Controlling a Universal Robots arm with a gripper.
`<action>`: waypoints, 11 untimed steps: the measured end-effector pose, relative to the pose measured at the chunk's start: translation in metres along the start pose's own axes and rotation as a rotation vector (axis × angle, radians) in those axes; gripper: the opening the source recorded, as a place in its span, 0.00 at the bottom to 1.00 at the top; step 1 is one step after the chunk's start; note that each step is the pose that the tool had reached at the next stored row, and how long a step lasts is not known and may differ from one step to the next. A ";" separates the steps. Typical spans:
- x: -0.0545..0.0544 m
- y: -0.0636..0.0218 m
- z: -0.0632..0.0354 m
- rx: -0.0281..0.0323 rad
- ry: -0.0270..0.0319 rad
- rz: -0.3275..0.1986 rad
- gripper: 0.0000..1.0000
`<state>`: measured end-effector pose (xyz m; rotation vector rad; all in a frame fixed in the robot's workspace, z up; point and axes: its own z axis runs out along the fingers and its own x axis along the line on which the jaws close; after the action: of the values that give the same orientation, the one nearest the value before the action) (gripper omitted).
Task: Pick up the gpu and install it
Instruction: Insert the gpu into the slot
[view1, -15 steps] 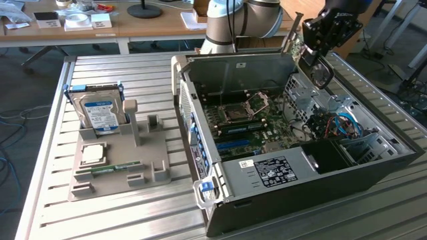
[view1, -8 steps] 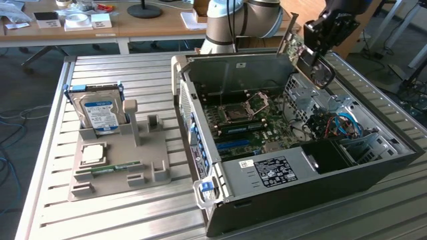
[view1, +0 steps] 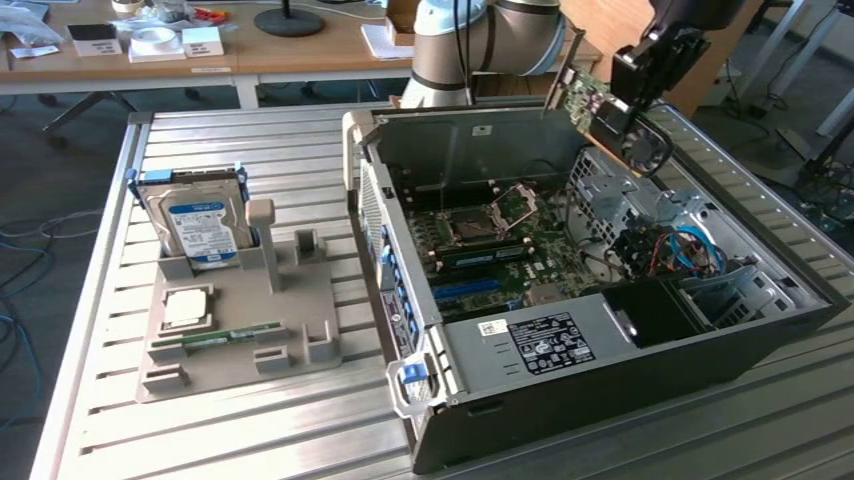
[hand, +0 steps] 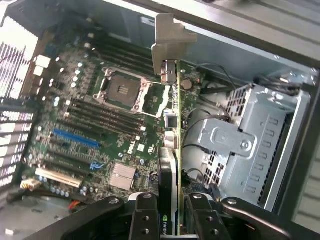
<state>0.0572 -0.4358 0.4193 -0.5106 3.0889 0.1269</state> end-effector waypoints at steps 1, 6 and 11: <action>0.000 0.0000 0.0001 -0.0003 0.0015 -0.019 0.27; 0.000 -0.0001 0.0008 -0.0023 0.0085 -0.108 0.27; 0.000 -0.0001 0.0015 -0.0041 0.0152 -0.193 0.27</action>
<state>0.0572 -0.4358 0.4178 -0.8095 3.0325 0.1278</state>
